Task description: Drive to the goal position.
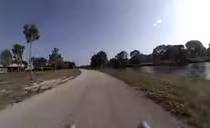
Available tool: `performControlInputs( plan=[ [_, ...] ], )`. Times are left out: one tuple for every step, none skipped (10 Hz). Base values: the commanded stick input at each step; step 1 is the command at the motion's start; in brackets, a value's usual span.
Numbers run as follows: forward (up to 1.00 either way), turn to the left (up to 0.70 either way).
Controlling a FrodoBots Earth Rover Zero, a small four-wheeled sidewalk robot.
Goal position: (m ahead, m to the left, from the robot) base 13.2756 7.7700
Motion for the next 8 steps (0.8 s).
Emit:
performControlInputs(
  plan=[
    [1.00, 0.31],
    [1.00, 0.37],
    [1.00, 0.33],
    [1.00, 0.16],
    [1.00, 0.03],
    [1.00, 0.03],
    [1.00, 0.03],
    [1.00, 0.03]
  ],
)
